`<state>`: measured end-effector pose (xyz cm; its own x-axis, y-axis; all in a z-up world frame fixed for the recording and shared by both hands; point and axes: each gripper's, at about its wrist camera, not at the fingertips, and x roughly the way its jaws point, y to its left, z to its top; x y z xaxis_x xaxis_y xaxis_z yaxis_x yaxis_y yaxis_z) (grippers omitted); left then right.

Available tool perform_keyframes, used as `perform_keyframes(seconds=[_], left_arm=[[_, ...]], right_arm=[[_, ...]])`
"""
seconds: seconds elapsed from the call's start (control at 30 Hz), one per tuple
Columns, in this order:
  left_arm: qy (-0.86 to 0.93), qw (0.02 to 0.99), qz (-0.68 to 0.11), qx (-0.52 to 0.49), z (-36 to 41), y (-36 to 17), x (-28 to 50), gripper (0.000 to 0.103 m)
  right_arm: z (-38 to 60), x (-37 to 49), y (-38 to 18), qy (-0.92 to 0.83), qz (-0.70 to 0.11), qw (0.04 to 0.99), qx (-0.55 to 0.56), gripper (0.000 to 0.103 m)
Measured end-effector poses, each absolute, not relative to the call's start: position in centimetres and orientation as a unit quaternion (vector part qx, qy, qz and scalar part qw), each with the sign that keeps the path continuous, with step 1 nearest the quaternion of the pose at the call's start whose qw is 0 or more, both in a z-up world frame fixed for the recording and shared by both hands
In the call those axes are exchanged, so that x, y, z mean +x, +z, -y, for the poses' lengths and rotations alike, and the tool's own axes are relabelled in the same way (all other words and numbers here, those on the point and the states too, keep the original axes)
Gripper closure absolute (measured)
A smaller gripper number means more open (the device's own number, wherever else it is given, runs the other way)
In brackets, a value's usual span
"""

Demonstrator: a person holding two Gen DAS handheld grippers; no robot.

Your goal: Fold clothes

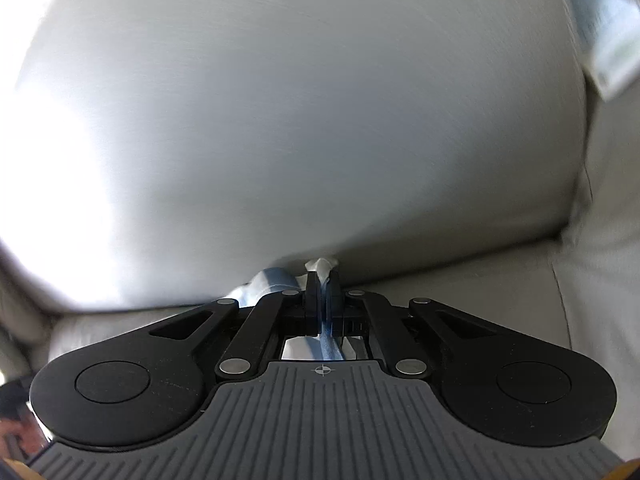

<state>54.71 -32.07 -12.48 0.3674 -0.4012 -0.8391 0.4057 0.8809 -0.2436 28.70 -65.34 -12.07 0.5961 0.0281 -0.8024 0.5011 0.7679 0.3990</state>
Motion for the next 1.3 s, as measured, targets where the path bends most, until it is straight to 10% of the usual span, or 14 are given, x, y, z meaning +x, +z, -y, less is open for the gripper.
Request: perform_keyframes(seconds=[0.5, 0.73, 1.3], left_arm=[[-0.259, 0.831, -0.492, -0.041, 21.0, 2.7, 40.4, 0.103], [-0.266, 0.821, -0.501, -0.058, 16.8, 1.4, 28.1, 0.103], [-0.247, 0.798, -0.531, -0.139, 8.8, -6.7, 11.2, 0.103]], right_arm=[[54.9, 17.9, 4.8, -0.136, -0.399, 0.864, 0.275, 0.102], [59.1, 8.0, 7.6, -0.117, -0.385, 0.868, 0.292, 0.102], [56.7, -17.7, -6.7, -0.169, -0.385, 0.789, 0.448, 0.102]])
